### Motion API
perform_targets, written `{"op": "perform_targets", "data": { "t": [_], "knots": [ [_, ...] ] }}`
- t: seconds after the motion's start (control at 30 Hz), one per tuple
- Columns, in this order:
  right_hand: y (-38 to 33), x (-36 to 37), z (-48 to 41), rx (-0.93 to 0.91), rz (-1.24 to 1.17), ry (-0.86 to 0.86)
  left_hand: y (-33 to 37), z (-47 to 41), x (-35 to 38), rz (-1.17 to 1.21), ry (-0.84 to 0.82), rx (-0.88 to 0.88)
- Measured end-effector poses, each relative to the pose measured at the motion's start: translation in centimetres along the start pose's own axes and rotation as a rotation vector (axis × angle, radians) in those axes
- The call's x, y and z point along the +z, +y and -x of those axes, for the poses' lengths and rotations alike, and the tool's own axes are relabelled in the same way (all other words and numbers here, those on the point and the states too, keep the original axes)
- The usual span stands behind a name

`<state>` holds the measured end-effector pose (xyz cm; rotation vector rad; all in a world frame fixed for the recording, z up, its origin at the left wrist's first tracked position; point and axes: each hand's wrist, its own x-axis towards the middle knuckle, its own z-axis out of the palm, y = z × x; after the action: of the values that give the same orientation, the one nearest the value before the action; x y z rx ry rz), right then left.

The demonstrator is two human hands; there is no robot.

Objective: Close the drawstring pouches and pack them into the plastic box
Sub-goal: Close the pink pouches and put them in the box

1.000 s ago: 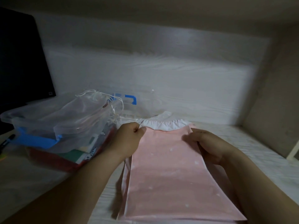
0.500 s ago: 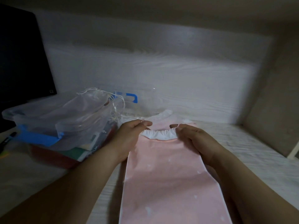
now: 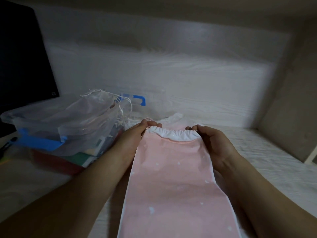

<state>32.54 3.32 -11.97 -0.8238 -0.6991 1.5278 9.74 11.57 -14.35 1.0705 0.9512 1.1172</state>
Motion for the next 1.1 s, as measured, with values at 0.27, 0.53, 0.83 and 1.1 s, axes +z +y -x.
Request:
{"op": "perform_targets", "data": {
  "t": [0.27, 0.53, 0.83, 1.1],
  "knots": [
    [-0.2, 0.2, -0.2, -0.076, -0.197, 0.146, 0.2, 2.6, 1.2, 0.433, -0.095, -0.153],
    [-1.4, 0.1, 0.5, -0.171, -0.137, 0.305, 0.5, 2.9, 1.8, 0.509, 0.061, -0.057],
    [-1.1, -0.7, -0.4, -0.213, 0.138, 0.235, 0.0, 3.4, 2.4, 0.013, -0.036, 0.157],
    [-1.0, 0.2, -0.3, -0.423, 0.639, 0.118, 2.5, 3.7, 4.1, -0.319, -0.263, 0.305]
  ]
}}
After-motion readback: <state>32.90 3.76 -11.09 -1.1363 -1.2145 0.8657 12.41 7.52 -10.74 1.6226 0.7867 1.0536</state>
